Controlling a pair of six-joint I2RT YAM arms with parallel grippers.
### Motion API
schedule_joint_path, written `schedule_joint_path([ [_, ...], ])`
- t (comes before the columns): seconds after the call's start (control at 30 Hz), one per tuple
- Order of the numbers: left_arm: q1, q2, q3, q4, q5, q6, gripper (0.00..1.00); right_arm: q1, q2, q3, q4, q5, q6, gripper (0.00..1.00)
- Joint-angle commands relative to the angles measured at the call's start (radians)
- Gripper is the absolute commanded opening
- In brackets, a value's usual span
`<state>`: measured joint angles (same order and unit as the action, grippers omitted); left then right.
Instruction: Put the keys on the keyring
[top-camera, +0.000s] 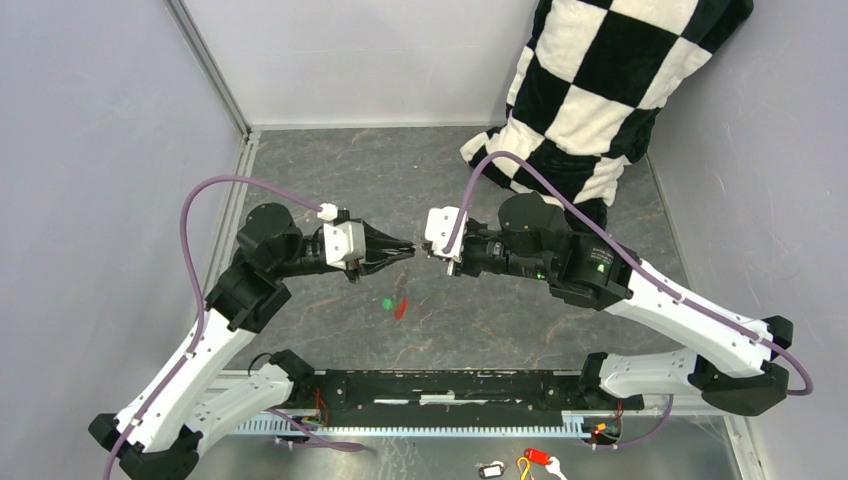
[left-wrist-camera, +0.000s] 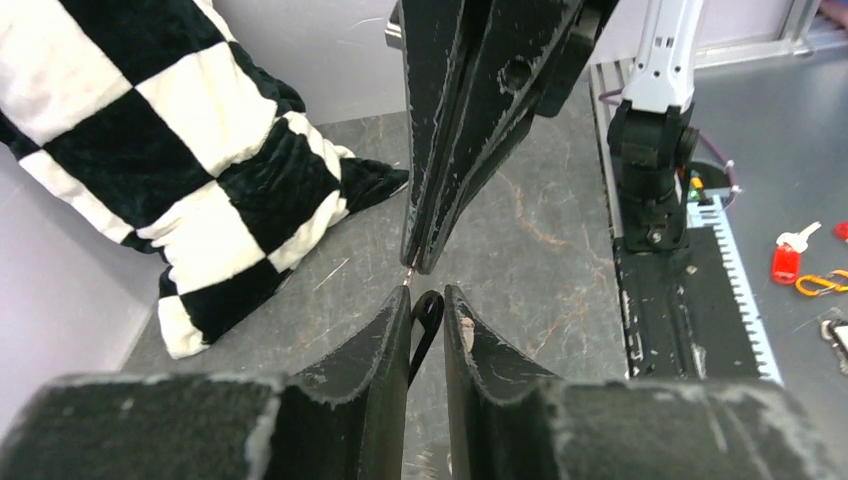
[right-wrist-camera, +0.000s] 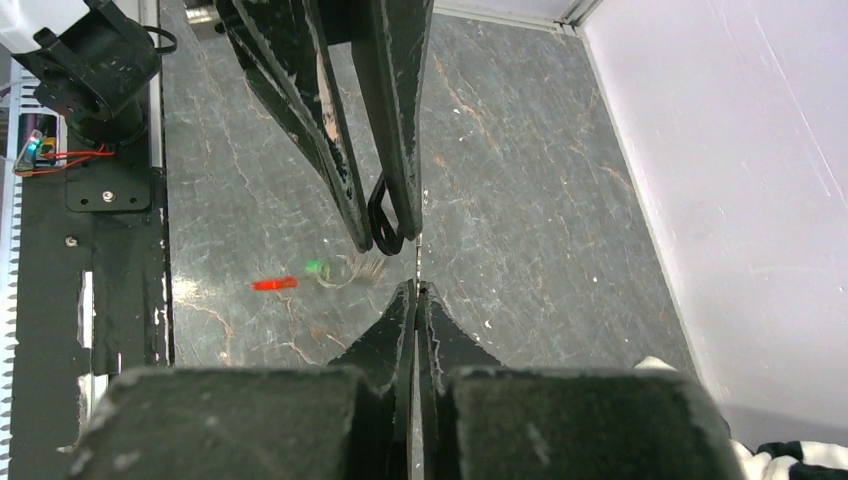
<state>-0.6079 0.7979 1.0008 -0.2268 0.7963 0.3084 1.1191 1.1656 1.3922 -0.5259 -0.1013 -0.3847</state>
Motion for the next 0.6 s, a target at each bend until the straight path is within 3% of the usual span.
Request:
schedule_joint_path([
  [0.0,0.005,0.003,-0.012,-0.039,-0.062,0.145,0.26,0.030,0.008,0.066,0.003,-0.078,-0.013,0.01],
  [0.33,0.005,0.020,-0.022,-0.077,-0.043,0.148,0.28,0.042,0.020,0.062,0.026,-0.107,-0.006,0.01],
  [0.47,0.004,0.029,-0.022,-0.081,-0.045,0.147,0.36,0.045,0.022,0.058,0.023,-0.113,-0.005,0.01],
  [0.57,0.005,0.040,-0.026,-0.089,-0.041,0.130,0.50,0.044,0.017,0.041,0.031,-0.113,0.002,0.01],
])
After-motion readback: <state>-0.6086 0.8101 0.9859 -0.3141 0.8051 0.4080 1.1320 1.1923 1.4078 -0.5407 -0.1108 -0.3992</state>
